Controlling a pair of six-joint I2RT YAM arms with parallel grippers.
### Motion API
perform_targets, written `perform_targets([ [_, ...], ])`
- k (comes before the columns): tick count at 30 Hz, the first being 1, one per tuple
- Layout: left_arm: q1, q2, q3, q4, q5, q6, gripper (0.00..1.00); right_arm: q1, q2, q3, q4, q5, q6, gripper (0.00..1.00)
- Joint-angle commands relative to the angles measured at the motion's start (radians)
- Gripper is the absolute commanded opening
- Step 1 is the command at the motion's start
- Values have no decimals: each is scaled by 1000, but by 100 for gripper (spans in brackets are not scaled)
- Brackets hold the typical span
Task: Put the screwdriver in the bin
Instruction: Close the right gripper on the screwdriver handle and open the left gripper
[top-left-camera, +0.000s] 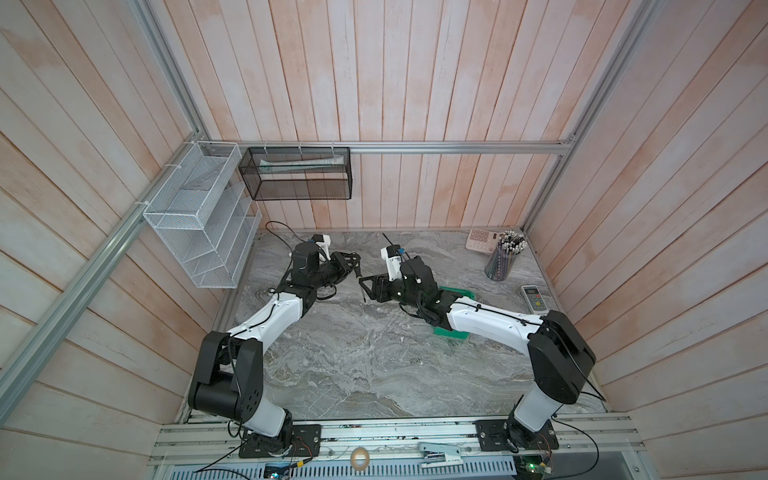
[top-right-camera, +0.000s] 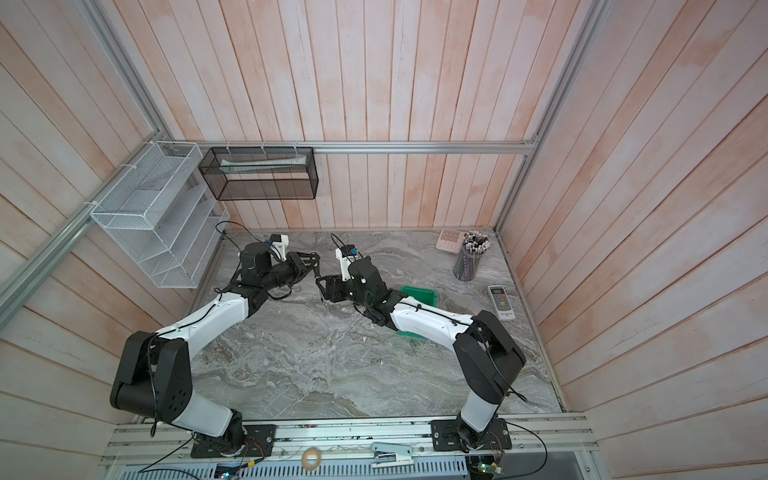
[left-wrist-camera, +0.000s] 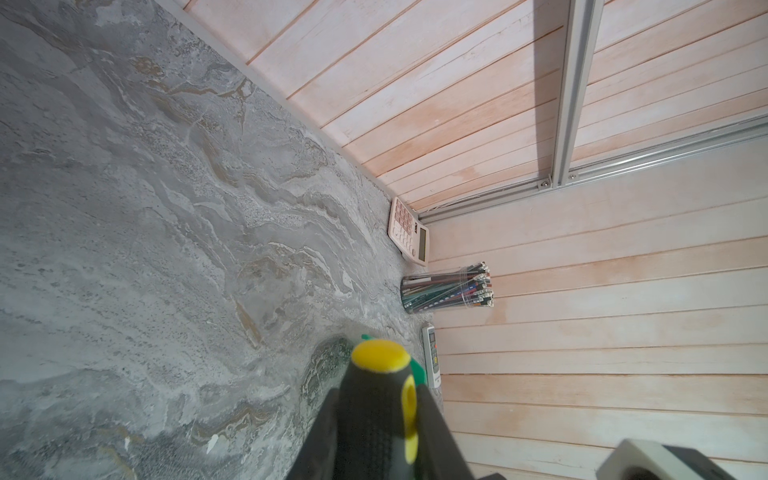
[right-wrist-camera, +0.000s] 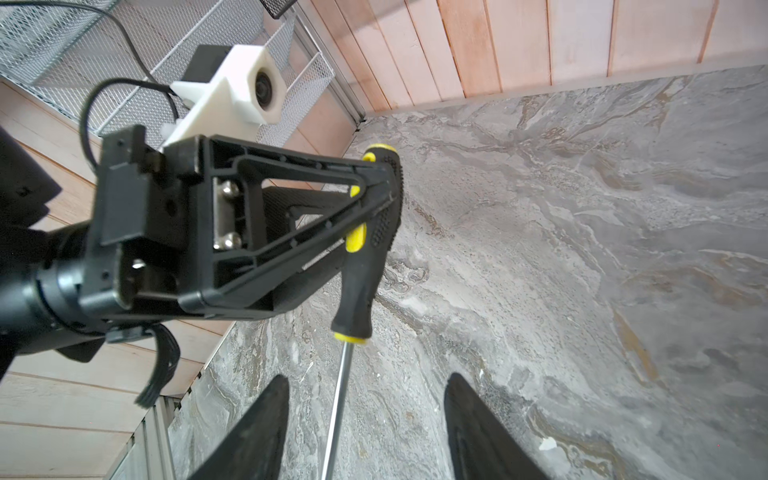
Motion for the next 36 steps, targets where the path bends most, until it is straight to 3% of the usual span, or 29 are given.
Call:
perform_targets([
  [1,-8,-24,14,3,9,15,0,1,25,36,-8,-23,15,60],
  [18,-21,-29,24,-11,2,40,0,2,89,101,-34,-19,29,38],
  [36,-26,-24,19,0,9,40,0,-1,125,141,-33,-10,40,27],
])
